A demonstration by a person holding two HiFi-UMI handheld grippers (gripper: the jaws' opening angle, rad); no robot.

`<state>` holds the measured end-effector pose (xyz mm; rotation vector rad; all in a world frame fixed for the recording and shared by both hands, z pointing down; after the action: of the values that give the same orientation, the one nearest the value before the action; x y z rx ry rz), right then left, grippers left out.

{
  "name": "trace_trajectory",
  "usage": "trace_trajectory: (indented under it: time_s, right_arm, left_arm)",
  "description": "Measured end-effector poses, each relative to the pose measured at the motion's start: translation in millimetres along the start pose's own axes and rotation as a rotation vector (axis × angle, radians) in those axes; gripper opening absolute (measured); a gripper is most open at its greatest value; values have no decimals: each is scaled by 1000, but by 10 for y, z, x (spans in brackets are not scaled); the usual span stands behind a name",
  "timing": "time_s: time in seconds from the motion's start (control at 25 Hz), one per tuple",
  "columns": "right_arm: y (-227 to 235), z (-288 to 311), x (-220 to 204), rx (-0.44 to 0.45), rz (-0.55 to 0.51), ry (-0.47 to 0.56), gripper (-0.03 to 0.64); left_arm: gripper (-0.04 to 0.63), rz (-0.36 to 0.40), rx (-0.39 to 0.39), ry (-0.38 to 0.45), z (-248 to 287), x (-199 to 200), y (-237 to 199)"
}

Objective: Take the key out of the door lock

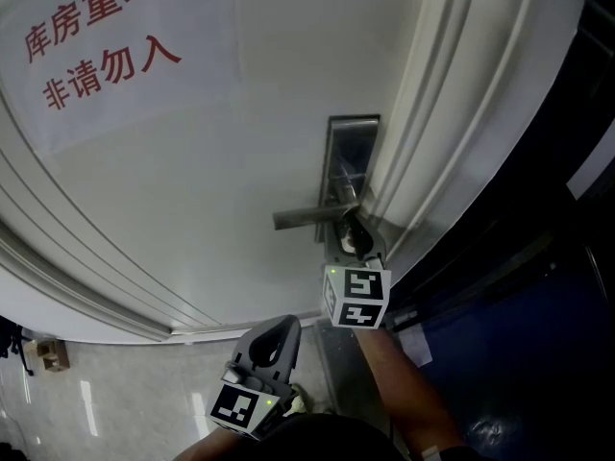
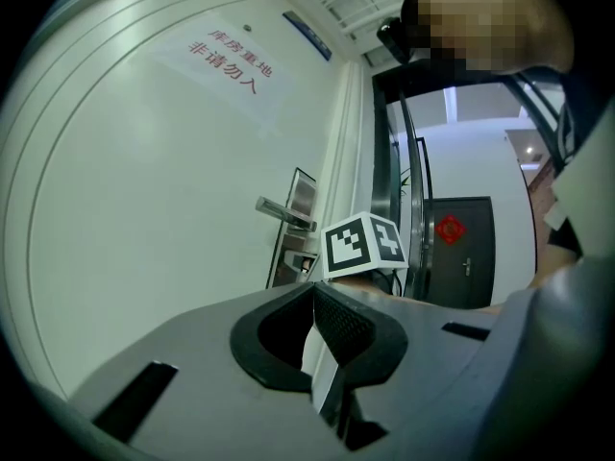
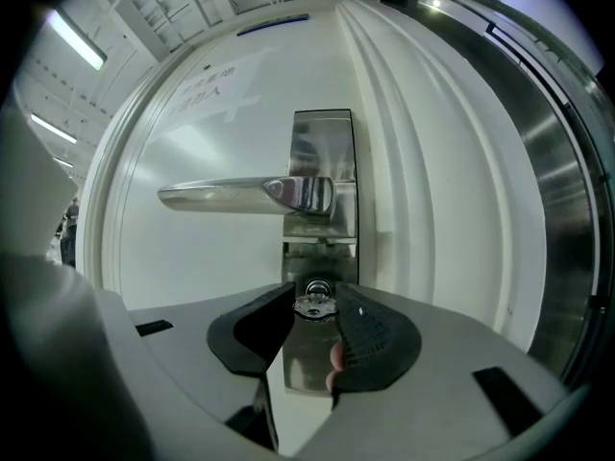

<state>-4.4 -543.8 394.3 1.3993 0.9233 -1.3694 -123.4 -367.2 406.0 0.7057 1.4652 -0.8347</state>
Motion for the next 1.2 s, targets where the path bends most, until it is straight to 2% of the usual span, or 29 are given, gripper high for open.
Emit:
trace_trajectory:
  time_s: [0.6,1.2]
  right_arm:
    - [-18,-277,-10,5,-9,2,138]
    - [-8,-1074,175,80,12,37,138]
  left_arm:
    - [6,3,-4,9,-23,13,116]
    - [6,24,-13,16,-171,62,611]
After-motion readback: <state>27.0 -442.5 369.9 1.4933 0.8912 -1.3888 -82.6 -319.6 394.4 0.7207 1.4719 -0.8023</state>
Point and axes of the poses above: the fingertips, and each gripper's own axes: z forward along the fingers, y to its right, x out of its top, the point moved 5 cm from there along -z, backward along the fingers, and after that the axes turned 10 degrees about z, right-handed, at the moved point
